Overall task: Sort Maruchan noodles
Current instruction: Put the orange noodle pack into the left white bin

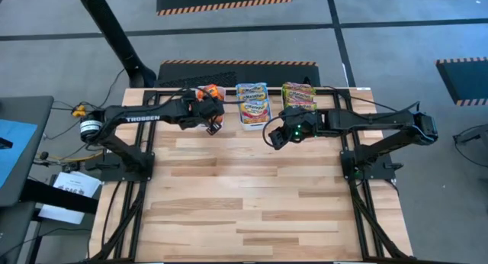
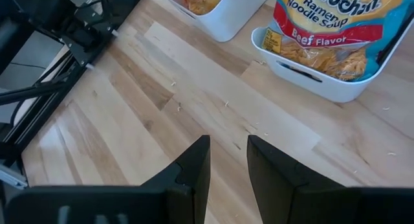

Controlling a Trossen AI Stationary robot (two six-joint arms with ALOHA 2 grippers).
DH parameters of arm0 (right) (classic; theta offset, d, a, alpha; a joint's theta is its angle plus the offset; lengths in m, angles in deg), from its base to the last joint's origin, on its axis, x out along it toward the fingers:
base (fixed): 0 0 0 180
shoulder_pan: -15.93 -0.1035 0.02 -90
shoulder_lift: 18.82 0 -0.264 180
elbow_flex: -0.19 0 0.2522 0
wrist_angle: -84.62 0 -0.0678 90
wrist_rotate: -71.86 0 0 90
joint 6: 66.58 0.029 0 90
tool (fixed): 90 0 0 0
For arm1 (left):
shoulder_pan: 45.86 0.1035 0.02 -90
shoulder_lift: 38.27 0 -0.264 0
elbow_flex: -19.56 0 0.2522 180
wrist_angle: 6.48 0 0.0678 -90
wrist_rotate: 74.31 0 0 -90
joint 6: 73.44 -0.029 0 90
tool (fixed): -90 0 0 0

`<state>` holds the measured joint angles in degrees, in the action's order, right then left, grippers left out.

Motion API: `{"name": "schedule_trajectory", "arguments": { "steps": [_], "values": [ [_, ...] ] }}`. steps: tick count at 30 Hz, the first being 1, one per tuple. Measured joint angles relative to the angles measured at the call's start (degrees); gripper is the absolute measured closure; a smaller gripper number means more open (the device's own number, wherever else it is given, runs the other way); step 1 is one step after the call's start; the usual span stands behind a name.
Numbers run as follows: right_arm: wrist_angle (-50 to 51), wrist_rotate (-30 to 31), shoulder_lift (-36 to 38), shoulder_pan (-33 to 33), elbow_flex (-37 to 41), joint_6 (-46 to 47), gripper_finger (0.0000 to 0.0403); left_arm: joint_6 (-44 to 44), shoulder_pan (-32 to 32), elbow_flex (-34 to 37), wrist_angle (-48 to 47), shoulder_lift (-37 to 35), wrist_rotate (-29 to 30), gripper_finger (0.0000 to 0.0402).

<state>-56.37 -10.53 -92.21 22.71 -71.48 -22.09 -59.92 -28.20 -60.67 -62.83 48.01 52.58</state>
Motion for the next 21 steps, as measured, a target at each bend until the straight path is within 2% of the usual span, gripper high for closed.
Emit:
{"name": "schedule_trajectory", "arguments": {
  "steps": [8, 14, 21],
  "values": [
    [0.0, 0.0, 0.0, 0.11, 0.0, 0.0, 0.0276, -3.33, 2.36, 1.12, 5.03, 0.96, -0.72, 0.0401],
    [0.22, -0.02, 0.0, 0.11, 0.0, 0.0, 0.0276, -4.13, 4.62, 1.15, 5.01, 3.84, -5.61, 0.0401],
    [0.47, -0.02, 0.0, 0.11, 0.0, 0.0, 0.0276, -6.49, 5.43, 1.12, 5.09, 5.64, -3.9, 0.0396]
  ]
}}
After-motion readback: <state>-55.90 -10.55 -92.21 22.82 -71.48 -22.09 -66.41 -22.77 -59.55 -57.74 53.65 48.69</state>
